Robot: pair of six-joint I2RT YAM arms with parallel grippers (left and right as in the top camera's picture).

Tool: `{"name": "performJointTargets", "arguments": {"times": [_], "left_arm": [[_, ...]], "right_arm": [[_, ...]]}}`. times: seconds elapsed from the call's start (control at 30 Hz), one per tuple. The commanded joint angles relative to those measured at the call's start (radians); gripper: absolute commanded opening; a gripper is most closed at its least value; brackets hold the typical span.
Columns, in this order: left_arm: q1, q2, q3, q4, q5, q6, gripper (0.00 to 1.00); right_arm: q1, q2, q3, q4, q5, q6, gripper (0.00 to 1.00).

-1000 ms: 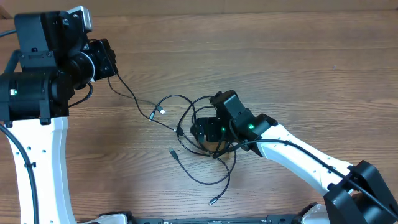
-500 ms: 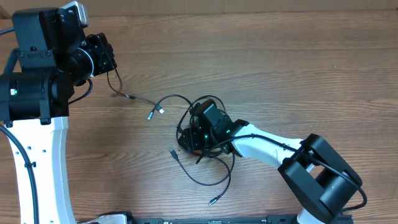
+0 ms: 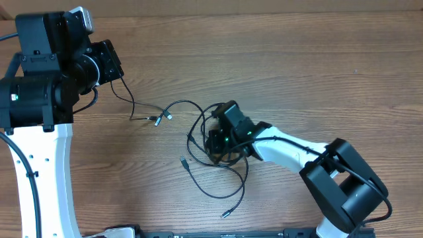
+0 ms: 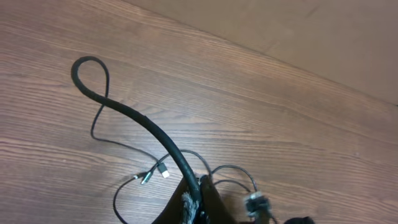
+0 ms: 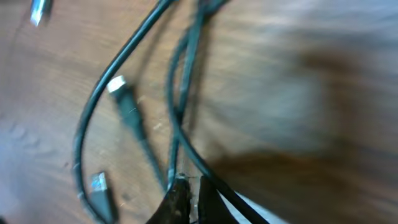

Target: Untangle cables

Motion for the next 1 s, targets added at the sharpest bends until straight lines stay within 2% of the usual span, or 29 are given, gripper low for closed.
{"name": "performJointTargets", "arguments": {"times": [0.0, 0.27, 0.5, 0.53, 0.57, 0.6, 0.63, 0.67, 0.7, 0.8, 0.87, 0.9, 0.97], "left_arm": [[0.002, 0.037, 0.008, 0.001, -0.075, 0.015, 0.04], [0.002, 0.165, 0.008, -0.021, -0.103, 0.023, 0.04], [0.002, 0.267, 0.008, -0.109, -0.159, 0.022, 0.11], [0.002, 0.283, 0.008, -0.113, -0.181, 0.023, 0.17], [0.002, 0.296, 0.008, -0.119, -0.194, 0.023, 0.31], [0.002, 0.307, 0.008, -0.124, -0.201, 0.023, 0.47], [0.002, 0.317, 0.008, -0.129, -0.204, 0.023, 0.75], [0.002, 0.324, 0.008, -0.131, -0.203, 0.022, 0.84], [0.002, 0.328, 0.008, -0.132, -0.202, 0.022, 0.88], [0.002, 0.330, 0.009, -0.119, -0.174, 0.017, 0.94], [0.002, 0.330, 0.009, -0.116, -0.129, 0.018, 0.95], [0.002, 0.330, 0.009, -0.121, -0.104, 0.018, 0.89], [-0.002, 0.333, 0.009, -0.142, -0.084, 0.018, 0.75]], "right_arm": [[-0.090, 0.001, 0.002, -0.007, 0.043, 0.043, 0.04], [-0.247, 0.002, 0.002, -0.033, 0.044, 0.105, 0.05], [-0.261, 0.002, 0.002, -0.037, 0.044, 0.104, 0.05], [-0.261, 0.002, 0.002, -0.035, 0.045, 0.104, 0.05], [-0.261, 0.001, 0.002, -0.033, 0.044, 0.104, 0.05], [-0.261, 0.002, 0.002, -0.033, 0.044, 0.104, 0.05], [-0.261, 0.001, 0.002, -0.033, 0.044, 0.104, 0.06], [-0.261, 0.002, 0.002, -0.033, 0.044, 0.104, 0.05], [-0.261, 0.002, 0.002, -0.034, 0.044, 0.104, 0.06], [-0.261, 0.002, 0.002, -0.033, 0.044, 0.103, 0.07], [-0.261, 0.002, 0.002, -0.033, 0.044, 0.103, 0.16], [-0.261, 0.002, 0.002, -0.033, 0.044, 0.104, 0.21], [-0.261, 0.002, 0.002, -0.033, 0.043, 0.104, 0.25]]}}
